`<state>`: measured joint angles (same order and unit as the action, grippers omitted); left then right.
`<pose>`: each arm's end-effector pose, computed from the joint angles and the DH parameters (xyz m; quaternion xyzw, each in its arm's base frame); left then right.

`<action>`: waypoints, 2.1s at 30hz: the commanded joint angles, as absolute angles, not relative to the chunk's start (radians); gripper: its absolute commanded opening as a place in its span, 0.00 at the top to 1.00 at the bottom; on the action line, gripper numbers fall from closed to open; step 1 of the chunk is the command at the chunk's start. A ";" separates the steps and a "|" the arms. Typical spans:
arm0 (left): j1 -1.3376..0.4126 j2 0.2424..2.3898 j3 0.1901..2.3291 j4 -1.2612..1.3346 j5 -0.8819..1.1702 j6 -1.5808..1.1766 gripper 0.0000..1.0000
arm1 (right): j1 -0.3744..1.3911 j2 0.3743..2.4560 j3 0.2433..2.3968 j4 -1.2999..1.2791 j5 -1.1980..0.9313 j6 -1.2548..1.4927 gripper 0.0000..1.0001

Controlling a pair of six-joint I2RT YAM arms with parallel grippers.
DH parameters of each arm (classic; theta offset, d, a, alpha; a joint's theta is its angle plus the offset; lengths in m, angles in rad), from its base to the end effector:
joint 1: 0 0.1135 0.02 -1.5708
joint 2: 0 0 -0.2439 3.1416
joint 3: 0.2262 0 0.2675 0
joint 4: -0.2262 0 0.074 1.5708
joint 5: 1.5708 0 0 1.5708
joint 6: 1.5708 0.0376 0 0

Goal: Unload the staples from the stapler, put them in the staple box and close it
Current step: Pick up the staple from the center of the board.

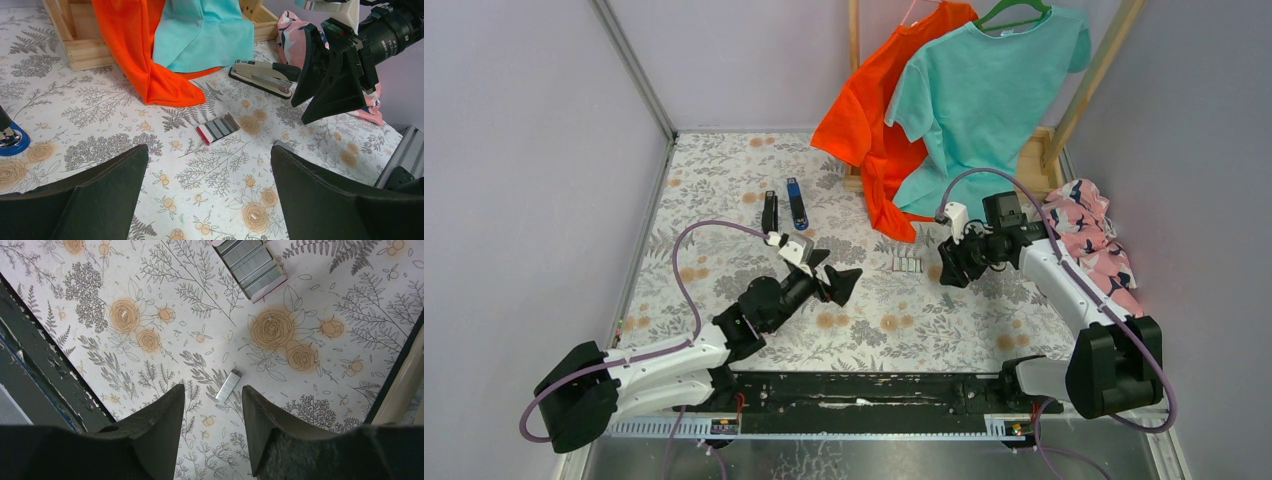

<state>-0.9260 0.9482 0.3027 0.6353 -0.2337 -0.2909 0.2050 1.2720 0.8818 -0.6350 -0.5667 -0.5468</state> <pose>0.1468 -0.1807 0.2016 0.1425 0.6962 -0.3314 0.6207 0.2573 0.0741 0.2125 -0.4095 0.8324 0.2213 0.3007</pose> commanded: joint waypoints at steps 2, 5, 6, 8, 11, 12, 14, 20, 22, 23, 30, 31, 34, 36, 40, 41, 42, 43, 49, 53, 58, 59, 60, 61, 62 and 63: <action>-0.919 0.940 0.328 0.669 -0.271 -0.265 0.00 | 0.213 1.287 0.921 -0.667 -0.552 -0.573 0.47; -0.919 0.936 0.329 0.667 -0.280 -0.264 0.00 | 0.214 1.303 0.936 -0.677 -0.554 -0.578 0.47; -0.919 0.939 0.330 0.667 -0.282 -0.263 0.00 | 0.214 1.307 0.941 -0.679 -0.556 -0.580 0.47; -0.919 0.940 0.330 0.667 -0.285 -0.261 0.00 | 0.216 1.312 0.945 -0.680 -0.561 -0.581 0.47; -0.918 0.945 0.335 0.668 -0.289 -0.261 0.00 | 0.222 1.320 0.944 -0.680 -0.564 -0.576 0.47; -0.917 0.947 0.337 0.667 -0.288 -0.262 0.00 | 0.226 1.323 0.943 -0.680 -0.564 -0.574 0.47; -0.918 0.948 0.337 0.669 -0.291 -0.261 0.00 | 0.235 1.326 0.937 -0.680 -0.555 -0.567 0.47; -0.918 0.941 0.339 0.663 -0.310 -0.253 0.00 | 0.265 1.342 0.940 -0.699 -0.509 -0.551 0.47; -0.917 0.936 0.338 0.661 -0.316 -0.252 0.00 | 0.272 1.349 0.944 -0.706 -0.502 -0.549 0.47; -0.918 0.933 0.338 0.661 -0.317 -0.252 0.00 | 0.276 1.352 0.943 -0.708 -0.500 -0.551 0.47; -0.917 0.923 0.331 0.653 -0.322 -0.257 0.00 | 0.286 1.365 0.941 -0.700 -0.504 -0.549 0.47; -0.918 0.921 0.331 0.651 -0.323 -0.258 0.00 | 0.286 1.366 0.940 -0.698 -0.505 -0.549 0.47; -0.918 0.915 0.328 0.646 -0.326 -0.259 0.00 | 0.286 1.370 0.940 -0.698 -0.502 -0.549 0.47; -0.917 0.911 0.327 0.645 -0.328 -0.259 0.00 | 0.286 1.371 0.938 -0.699 -0.499 -0.548 0.47; -0.918 0.906 0.324 0.641 -0.332 -0.259 0.00 | 0.287 1.375 0.934 -0.694 -0.491 -0.547 0.47; -0.918 0.904 0.326 0.639 -0.331 -0.259 0.00 | 0.287 1.378 0.934 -0.694 -0.490 -0.547 0.47; -0.918 0.902 0.327 0.637 -0.331 -0.259 0.00 | 0.287 1.380 0.934 -0.696 -0.489 -0.546 0.47; -0.917 0.899 0.328 0.635 -0.331 -0.259 0.00 | 0.287 1.382 0.933 -0.695 -0.489 -0.546 0.47; -0.918 0.891 0.327 0.626 -0.335 -0.259 0.00 | 0.287 1.376 0.932 -0.693 -0.490 -0.538 0.48; -0.918 0.892 0.325 0.625 -0.336 -0.261 0.00 | 0.287 1.371 0.920 -0.691 -0.483 -0.533 0.48; -0.917 0.893 0.324 0.627 -0.338 -0.259 0.00 | 0.293 1.373 0.904 -0.682 -0.482 -0.524 0.48; -0.917 0.895 0.324 0.628 -0.339 -0.259 0.00 | 0.294 1.373 0.904 -0.679 -0.482 -0.522 0.48; -0.918 0.896 0.324 0.627 -0.339 -0.260 0.00 | 0.294 1.373 0.902 -0.677 -0.482 -0.521 0.48; -0.918 0.897 0.323 0.630 -0.339 -0.261 0.00 | 0.295 1.373 0.902 -0.675 -0.482 -0.519 0.48; -0.917 0.896 0.322 0.631 -0.339 -0.263 0.00 | 0.295 1.374 0.901 -0.674 -0.482 -0.518 0.48; -0.917 0.898 0.320 0.634 -0.339 -0.265 0.00 | 0.297 1.373 0.901 -0.672 -0.482 -0.515 0.48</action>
